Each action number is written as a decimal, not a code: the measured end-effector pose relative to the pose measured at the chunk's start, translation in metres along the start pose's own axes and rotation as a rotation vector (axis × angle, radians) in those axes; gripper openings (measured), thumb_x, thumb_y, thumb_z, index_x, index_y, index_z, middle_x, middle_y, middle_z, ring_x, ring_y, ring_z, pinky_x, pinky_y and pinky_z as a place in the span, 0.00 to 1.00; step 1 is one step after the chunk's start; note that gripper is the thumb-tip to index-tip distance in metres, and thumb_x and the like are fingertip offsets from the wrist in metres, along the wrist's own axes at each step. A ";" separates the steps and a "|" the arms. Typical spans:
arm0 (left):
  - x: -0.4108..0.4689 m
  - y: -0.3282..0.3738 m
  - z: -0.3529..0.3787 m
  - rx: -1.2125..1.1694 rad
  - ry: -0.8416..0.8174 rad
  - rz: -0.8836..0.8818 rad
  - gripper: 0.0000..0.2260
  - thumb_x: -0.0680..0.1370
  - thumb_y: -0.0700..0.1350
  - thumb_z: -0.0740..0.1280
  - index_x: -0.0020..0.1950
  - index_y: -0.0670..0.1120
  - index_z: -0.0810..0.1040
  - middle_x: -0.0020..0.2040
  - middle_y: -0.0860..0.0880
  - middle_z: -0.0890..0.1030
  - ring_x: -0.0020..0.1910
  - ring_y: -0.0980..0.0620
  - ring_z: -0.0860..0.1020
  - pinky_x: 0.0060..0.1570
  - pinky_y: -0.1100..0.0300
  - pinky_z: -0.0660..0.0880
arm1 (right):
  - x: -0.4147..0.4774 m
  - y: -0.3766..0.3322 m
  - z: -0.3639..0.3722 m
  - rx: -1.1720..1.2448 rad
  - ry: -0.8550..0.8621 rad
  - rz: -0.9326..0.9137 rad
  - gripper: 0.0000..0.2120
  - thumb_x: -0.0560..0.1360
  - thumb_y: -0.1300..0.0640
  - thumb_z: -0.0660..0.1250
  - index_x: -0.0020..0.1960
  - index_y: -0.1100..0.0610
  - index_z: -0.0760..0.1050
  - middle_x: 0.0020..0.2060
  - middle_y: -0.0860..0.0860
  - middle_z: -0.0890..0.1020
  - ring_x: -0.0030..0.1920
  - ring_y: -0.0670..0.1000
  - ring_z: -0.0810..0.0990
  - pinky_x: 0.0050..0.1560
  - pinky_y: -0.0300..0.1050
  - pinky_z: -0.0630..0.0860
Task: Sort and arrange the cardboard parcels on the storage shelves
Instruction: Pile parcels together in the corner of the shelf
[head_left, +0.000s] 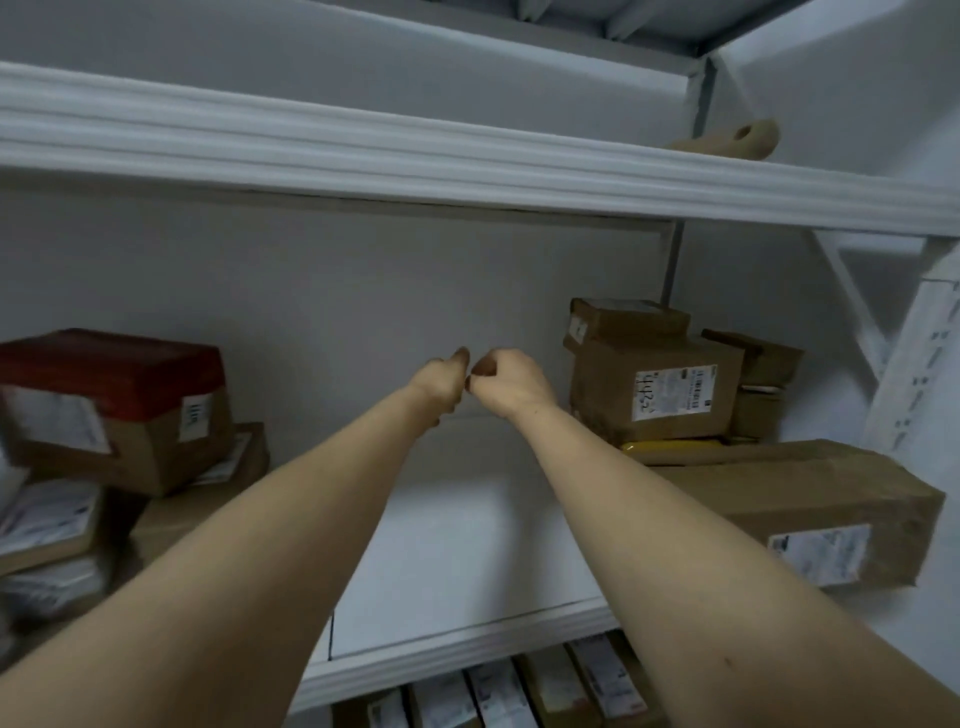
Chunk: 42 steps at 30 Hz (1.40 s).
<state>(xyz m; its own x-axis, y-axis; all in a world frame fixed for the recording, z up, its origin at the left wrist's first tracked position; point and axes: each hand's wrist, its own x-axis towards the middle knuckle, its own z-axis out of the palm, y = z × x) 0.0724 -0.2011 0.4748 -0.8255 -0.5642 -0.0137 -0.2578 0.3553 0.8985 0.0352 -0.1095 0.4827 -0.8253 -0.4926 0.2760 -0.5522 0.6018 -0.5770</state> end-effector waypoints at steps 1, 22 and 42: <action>-0.005 -0.007 -0.008 0.011 0.000 0.002 0.23 0.82 0.56 0.49 0.62 0.41 0.72 0.53 0.42 0.76 0.49 0.46 0.74 0.51 0.54 0.68 | -0.005 -0.009 0.007 -0.006 -0.008 -0.007 0.06 0.74 0.58 0.64 0.47 0.56 0.79 0.46 0.56 0.81 0.51 0.58 0.79 0.45 0.44 0.73; -0.076 -0.028 0.092 -0.040 -0.420 0.070 0.20 0.80 0.58 0.57 0.57 0.41 0.71 0.54 0.42 0.74 0.54 0.44 0.73 0.55 0.55 0.69 | -0.130 0.099 -0.037 0.238 0.776 0.571 0.14 0.80 0.60 0.57 0.64 0.56 0.71 0.63 0.55 0.75 0.61 0.57 0.74 0.55 0.45 0.69; -0.093 0.054 0.282 1.073 -0.171 0.877 0.35 0.76 0.56 0.65 0.77 0.45 0.55 0.73 0.44 0.63 0.73 0.45 0.60 0.72 0.49 0.57 | -0.152 0.306 -0.066 1.462 0.579 0.953 0.31 0.81 0.38 0.46 0.63 0.60 0.76 0.56 0.61 0.80 0.57 0.60 0.78 0.48 0.49 0.75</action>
<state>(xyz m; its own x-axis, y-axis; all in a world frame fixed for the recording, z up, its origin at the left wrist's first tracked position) -0.0063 0.0806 0.4004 -0.9464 0.2062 0.2488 0.1789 0.9755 -0.1279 -0.0159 0.1909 0.3144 -0.8667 0.0910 -0.4905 0.3430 -0.6052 -0.7184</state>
